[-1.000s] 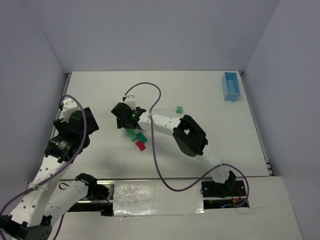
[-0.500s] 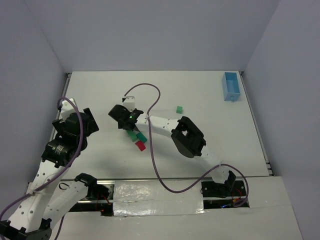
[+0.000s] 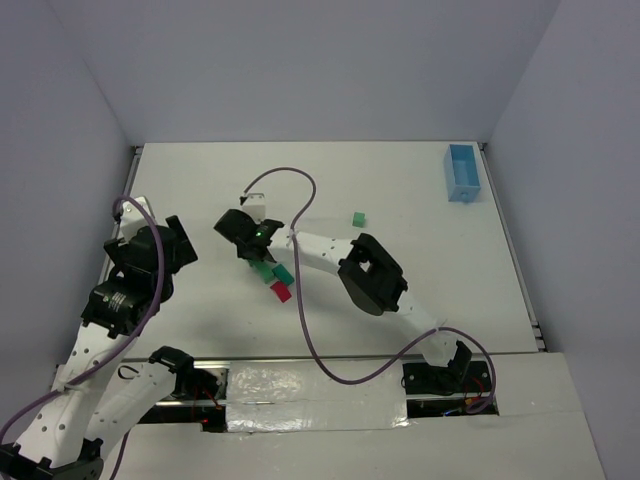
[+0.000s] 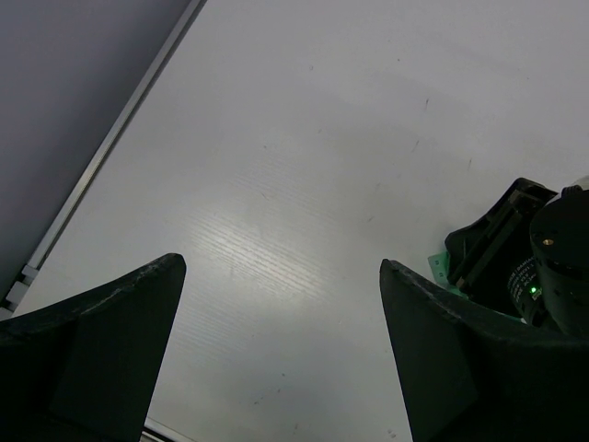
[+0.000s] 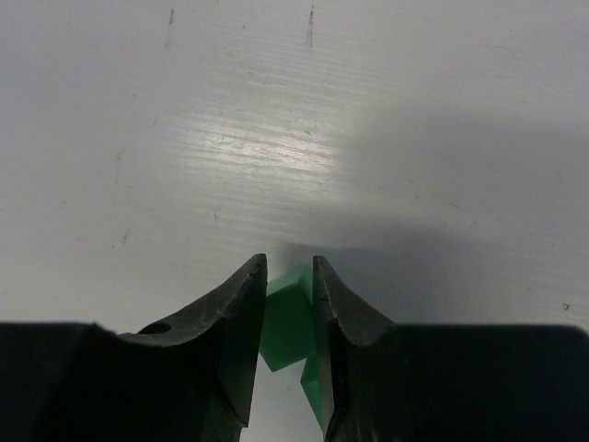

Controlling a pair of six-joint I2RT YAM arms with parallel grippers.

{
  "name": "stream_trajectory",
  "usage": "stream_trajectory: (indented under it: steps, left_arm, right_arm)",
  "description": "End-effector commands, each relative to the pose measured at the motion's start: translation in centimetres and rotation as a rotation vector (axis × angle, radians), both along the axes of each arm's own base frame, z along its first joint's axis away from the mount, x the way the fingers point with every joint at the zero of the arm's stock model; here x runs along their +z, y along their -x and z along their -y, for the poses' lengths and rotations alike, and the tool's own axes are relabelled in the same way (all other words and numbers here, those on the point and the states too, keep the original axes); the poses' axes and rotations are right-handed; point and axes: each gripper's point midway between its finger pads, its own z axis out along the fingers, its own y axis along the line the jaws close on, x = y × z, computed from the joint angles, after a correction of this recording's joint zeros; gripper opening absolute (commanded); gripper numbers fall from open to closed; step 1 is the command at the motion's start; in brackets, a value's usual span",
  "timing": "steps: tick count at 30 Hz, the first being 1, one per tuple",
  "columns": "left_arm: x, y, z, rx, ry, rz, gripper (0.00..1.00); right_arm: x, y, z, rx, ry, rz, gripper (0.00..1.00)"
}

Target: Build the wood block tower

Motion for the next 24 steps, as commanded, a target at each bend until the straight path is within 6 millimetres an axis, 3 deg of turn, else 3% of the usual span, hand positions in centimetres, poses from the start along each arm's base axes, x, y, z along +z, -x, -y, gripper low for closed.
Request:
stream_trajectory:
  steps: [1,3,10,20,24]
  left_arm:
    - [0.7,-0.4,0.0,-0.007,0.001,0.036,0.99]
    - [0.8,-0.4,0.0,-0.005,0.002,0.038,0.99]
    - [0.7,-0.4,0.0,-0.007,0.0,0.037,0.99]
    - [0.6,-0.5,0.1,-0.015,0.0,0.032,1.0]
    - [0.5,-0.5,0.2,-0.015,-0.002,0.027,1.0]
  right_arm:
    - [1.2,0.3,-1.9,0.045,-0.035,0.026,0.33]
    - [1.7,0.1,-2.2,0.06,-0.035,0.032,0.34]
    - [1.1,0.7,-2.2,0.096,-0.035,0.026,0.58]
    - [1.2,1.1,-1.9,0.157,-0.017,0.041,0.53]
    - [1.5,1.3,-2.1,0.178,-0.019,0.048,0.41]
